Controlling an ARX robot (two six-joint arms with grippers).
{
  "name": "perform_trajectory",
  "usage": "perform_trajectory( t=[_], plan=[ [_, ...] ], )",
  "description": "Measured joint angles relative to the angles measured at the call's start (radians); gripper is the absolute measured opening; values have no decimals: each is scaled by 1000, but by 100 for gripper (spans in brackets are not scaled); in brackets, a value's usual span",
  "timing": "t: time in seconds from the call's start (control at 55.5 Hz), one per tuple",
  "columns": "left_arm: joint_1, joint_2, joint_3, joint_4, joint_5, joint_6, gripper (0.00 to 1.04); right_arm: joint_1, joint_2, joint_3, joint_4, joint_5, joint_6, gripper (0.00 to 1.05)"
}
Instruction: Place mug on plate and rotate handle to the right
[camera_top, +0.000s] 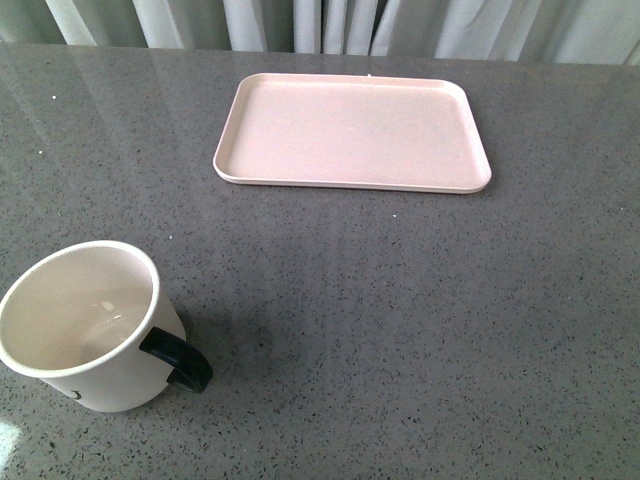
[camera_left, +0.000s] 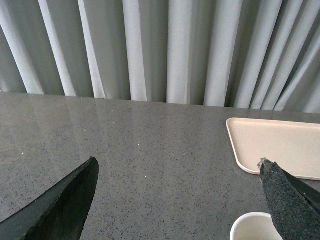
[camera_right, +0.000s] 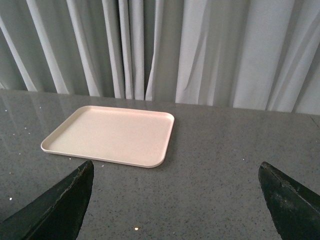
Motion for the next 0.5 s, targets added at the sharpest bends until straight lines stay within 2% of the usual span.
perform_trajectory(
  t=[0.505],
  plan=[
    [0, 0, 0, 0, 0, 0, 96, 0, 0, 0, 0, 0, 0, 96]
  ],
)
